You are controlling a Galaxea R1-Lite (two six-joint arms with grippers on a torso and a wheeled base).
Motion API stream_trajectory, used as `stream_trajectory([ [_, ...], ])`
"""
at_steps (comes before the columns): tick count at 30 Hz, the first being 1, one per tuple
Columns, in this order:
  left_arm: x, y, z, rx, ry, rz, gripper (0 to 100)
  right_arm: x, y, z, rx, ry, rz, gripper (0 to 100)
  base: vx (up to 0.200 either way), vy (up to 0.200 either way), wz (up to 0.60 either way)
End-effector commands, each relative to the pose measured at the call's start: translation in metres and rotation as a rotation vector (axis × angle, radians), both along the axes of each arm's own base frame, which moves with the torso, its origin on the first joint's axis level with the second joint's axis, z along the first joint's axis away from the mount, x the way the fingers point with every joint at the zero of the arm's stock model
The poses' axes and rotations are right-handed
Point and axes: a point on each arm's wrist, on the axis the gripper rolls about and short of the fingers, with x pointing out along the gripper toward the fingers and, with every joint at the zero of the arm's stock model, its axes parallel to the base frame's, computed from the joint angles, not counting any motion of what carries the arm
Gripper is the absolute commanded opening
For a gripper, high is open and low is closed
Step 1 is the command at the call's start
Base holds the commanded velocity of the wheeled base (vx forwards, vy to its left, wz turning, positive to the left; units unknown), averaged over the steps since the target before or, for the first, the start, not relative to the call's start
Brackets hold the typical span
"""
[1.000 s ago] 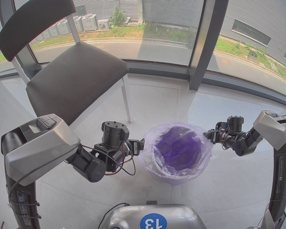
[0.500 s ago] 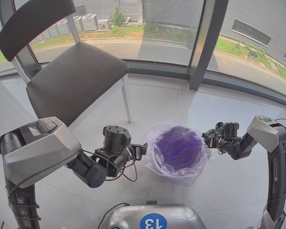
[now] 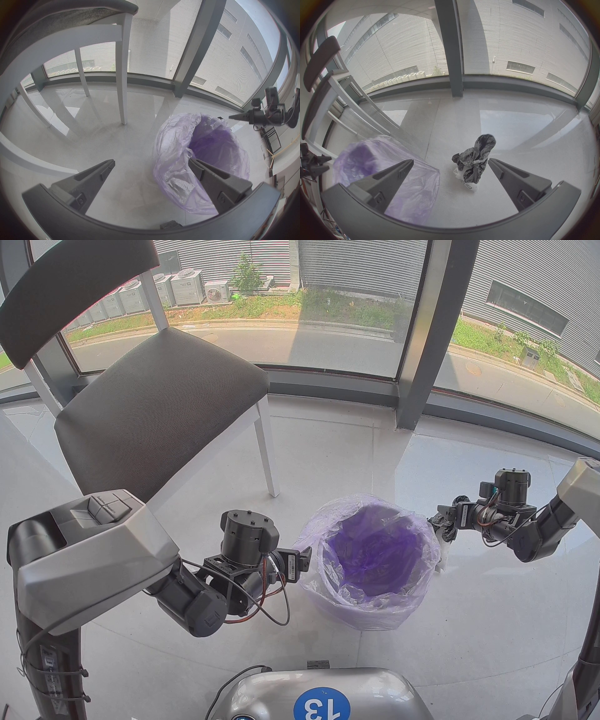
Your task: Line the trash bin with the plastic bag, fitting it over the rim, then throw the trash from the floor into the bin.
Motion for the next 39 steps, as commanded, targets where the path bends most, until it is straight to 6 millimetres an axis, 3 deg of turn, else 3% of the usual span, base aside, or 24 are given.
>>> stream_trajectory([
  [1, 0.003, 0.002, -0.026, 0.032, 0.057, 0.002, 100, -0.016, 0.001, 0.030, -0.007, -0.067, 0.009, 100, 0.000, 0.000, 0.00],
  [2, 0.007, 0.004, -0.040, 0.048, 0.081, 0.012, 100, -0.020, 0.003, 0.033, -0.010, -0.075, 0.016, 100, 0.000, 0.000, 0.00],
  [5, 0.014, 0.007, -0.056, 0.056, 0.100, 0.016, 100, -0.028, 0.007, 0.039, -0.016, -0.088, 0.029, 100, 0.000, 0.000, 0.00],
  [8, 0.026, 0.001, -0.084, 0.055, 0.116, -0.013, 100, -0.048, 0.019, 0.047, -0.040, -0.118, 0.078, 100, 0.000, 0.000, 0.00],
  [13, 0.047, -0.005, -0.100, 0.041, 0.114, -0.022, 100, -0.065, 0.034, 0.043, -0.078, -0.114, 0.141, 100, 0.000, 0.000, 0.00],
  [20, 0.063, -0.014, -0.113, 0.049, 0.133, -0.026, 100, -0.074, 0.046, 0.035, -0.109, -0.103, 0.193, 100, 0.000, 0.000, 0.00],
  [27, 0.069, -0.009, -0.109, 0.034, 0.134, -0.029, 100, -0.074, 0.047, 0.029, -0.125, -0.088, 0.203, 100, 0.000, 0.000, 0.00],
  [32, 0.065, 0.003, -0.092, 0.013, 0.123, -0.006, 100, -0.078, 0.046, 0.030, -0.131, -0.085, 0.204, 100, 0.000, 0.000, 0.00],
  [35, 0.038, 0.017, -0.072, -0.007, 0.088, -0.011, 100, -0.085, 0.048, 0.024, -0.142, -0.077, 0.201, 100, 0.000, 0.000, 0.00],
  [39, 0.021, 0.024, -0.050, -0.073, 0.002, -0.042, 100, -0.084, 0.050, 0.026, -0.158, -0.088, 0.176, 100, 0.000, 0.000, 0.00],
])
